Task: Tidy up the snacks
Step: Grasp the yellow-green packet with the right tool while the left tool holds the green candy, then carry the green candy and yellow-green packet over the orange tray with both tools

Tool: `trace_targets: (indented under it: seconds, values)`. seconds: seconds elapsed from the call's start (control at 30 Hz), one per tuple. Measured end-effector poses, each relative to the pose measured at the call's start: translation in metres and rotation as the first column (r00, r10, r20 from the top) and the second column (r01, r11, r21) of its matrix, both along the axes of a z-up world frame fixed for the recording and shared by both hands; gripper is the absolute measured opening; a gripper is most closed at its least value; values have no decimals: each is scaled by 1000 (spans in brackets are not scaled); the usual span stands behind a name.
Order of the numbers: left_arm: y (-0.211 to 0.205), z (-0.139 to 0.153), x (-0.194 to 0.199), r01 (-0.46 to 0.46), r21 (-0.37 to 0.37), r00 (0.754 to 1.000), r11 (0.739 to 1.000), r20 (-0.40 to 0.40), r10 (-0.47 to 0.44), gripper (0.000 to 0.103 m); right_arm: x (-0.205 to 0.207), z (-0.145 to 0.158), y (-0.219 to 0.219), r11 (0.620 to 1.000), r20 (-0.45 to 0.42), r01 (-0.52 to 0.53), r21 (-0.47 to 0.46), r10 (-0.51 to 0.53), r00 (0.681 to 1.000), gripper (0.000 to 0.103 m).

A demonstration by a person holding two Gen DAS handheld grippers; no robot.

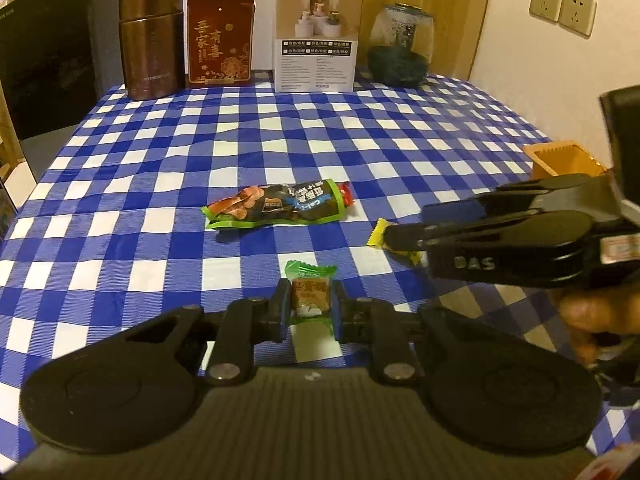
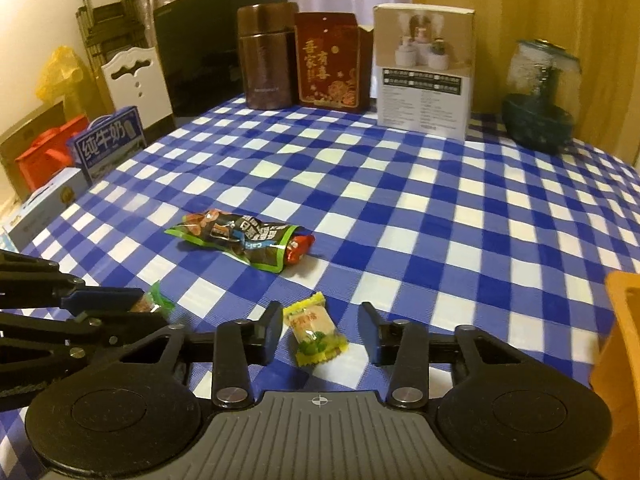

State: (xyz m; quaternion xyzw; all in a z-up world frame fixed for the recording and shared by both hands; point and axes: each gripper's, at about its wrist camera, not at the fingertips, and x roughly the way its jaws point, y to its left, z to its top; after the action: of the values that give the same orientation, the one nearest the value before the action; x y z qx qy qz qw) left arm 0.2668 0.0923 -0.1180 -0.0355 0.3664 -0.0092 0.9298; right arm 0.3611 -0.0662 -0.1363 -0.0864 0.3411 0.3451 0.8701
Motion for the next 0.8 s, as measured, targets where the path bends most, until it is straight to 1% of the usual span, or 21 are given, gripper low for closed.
trace_targets:
  seconds: [0.17,0.2,0.23,0.4,0.5,0.6,0.73,0.8]
  values:
    - [0,-3,0,-8,-26,1000,1000,-9,7,18,4,-10,7,999,5,-39,-25,39,999,35]
    - [1,-3,0,-10,-29,1000,1000,-10,10,18,4,-11,8,999,6,-42,-32,43,999,31]
    - [1,-4,0,-12,-31,1000,999,-11,12,18,3,-11,9,998,8,-45,-33,45,999,30]
    - [1,-2,-3,-22,-37,1000,999,-6,22,18,-4,-7,7,999,-6,-15,-50,15,1000,28]
    - [0,0,-8,-23,-37,1000,999,-1,23,18,-9,-1,0,999,-35,17,-29,-18,999,28]
    - [-1,3,-14,-25,-45,1000,999,4,25,18,-20,6,-7,999,-44,48,-19,-49,998,28]
    - [-5,9,-26,-22,-50,1000,999,10,22,18,-36,17,-19,995,-77,93,36,-90,993,27]
    - [-7,13,-31,-17,-48,1000,999,14,18,18,-46,23,-23,993,-80,109,53,-104,991,27]
